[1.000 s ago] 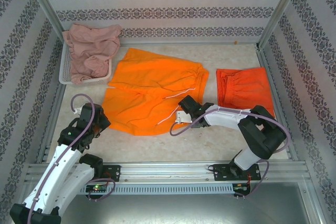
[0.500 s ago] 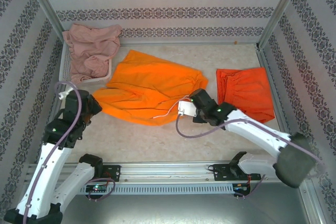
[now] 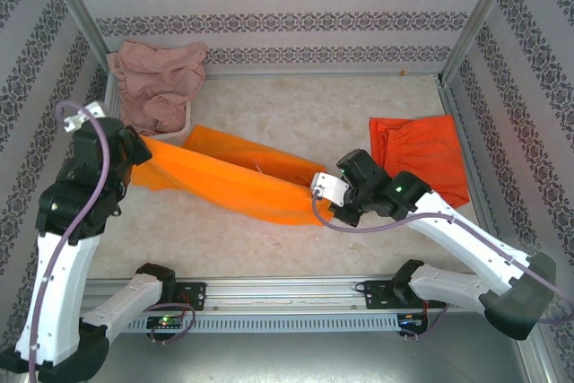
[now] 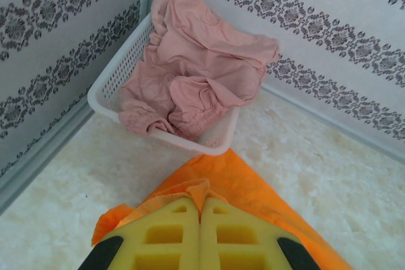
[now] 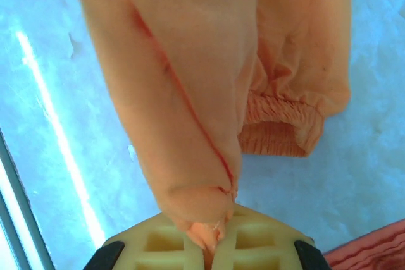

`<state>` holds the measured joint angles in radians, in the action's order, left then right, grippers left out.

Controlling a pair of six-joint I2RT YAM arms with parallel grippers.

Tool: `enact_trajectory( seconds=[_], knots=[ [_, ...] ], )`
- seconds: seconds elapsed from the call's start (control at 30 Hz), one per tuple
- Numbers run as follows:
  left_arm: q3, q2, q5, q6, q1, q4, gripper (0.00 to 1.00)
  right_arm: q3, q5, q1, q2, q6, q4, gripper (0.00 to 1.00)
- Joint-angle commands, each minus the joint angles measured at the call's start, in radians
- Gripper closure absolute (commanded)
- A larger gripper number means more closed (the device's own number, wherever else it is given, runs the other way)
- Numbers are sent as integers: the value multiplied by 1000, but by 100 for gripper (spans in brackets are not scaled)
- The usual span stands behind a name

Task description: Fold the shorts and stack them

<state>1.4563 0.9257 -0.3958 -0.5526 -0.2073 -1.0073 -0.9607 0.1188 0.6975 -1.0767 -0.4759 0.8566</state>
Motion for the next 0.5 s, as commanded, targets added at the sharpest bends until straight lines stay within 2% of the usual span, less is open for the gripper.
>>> enact_trajectory(
  seconds=[0.0, 0.1, 0.23, 0.47],
  knots=[
    [6, 90, -25, 69, 10, 36, 100, -39, 95, -88, -63, 98, 63, 100],
    [-18, 154, -1, 59, 12, 88, 100, -70, 128, -154, -136, 118, 71, 100],
    [-50, 217, 16, 42, 22, 137, 100, -103, 137, -196, -222, 128, 63, 100],
    [-148, 284, 111, 3, 139, 234, 100, -168, 136, -253, -355, 132, 40, 100]
  ],
)
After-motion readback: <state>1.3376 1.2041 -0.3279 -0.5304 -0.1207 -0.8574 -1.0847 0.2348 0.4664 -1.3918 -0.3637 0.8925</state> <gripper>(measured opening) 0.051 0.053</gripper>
